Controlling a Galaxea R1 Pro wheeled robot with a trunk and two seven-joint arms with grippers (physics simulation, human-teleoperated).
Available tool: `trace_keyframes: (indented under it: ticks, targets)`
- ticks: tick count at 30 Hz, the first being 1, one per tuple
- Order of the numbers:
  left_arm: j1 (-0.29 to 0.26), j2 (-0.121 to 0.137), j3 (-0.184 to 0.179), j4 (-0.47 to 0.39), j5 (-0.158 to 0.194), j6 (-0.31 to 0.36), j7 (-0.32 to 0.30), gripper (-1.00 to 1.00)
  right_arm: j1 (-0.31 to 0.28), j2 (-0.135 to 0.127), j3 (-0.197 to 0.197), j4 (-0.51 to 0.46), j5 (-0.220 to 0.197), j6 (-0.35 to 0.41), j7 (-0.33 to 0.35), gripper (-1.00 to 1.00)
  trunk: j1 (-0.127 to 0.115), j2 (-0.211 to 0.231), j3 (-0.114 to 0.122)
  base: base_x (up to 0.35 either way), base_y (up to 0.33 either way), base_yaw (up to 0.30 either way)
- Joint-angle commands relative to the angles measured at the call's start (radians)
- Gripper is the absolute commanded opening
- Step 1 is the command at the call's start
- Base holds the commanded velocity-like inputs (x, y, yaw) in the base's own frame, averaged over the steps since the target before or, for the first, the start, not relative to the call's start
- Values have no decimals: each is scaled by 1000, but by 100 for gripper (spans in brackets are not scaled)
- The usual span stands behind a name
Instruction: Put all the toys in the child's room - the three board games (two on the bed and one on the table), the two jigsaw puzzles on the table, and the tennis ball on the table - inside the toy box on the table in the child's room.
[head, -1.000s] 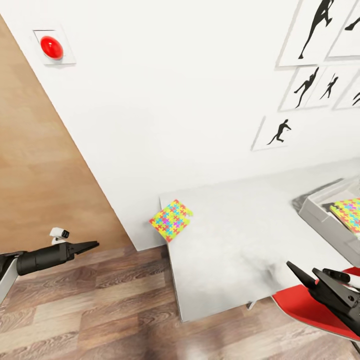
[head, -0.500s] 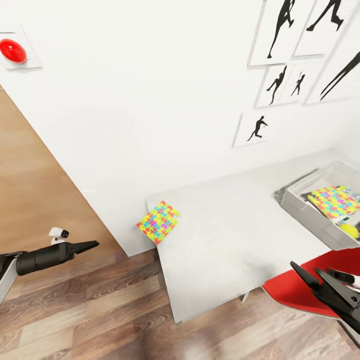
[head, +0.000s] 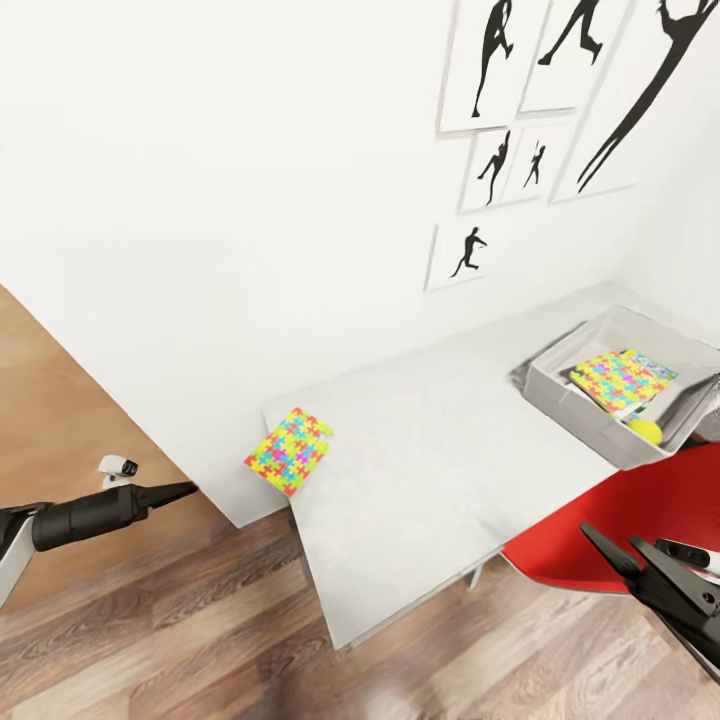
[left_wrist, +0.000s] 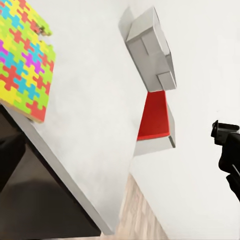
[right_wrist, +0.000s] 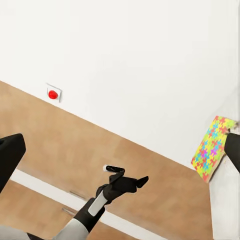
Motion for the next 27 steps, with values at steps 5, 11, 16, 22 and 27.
trace_keyframes:
  ticks: [5,11,16,22,27]
  targets:
    - [0,1,0,0,2,10,-2,100,0,0,0,-1,-5,6,-2,100,1,-2,-1,37,23,-47]
    - [0,0,-1,0,2,10,-1,100,0,0,0,-1,-5,6,-2,100,1,-2,-1,146,89,-10]
    - [0,0,-1,0,1,10,-2,100,1,0,0,-1,-5,6,-2,100,1,-2,-1,42,23,-23]
    - [0,0,2,1,3,11,-2,100,1,0,0,-1,-5,5,-2,100,1,-2,2,8,4,-129]
    - [0,1,3,1,4,13,-2,100,1,0,0,-1,-5,5,-2,100,1,-2,3,1,1,-56]
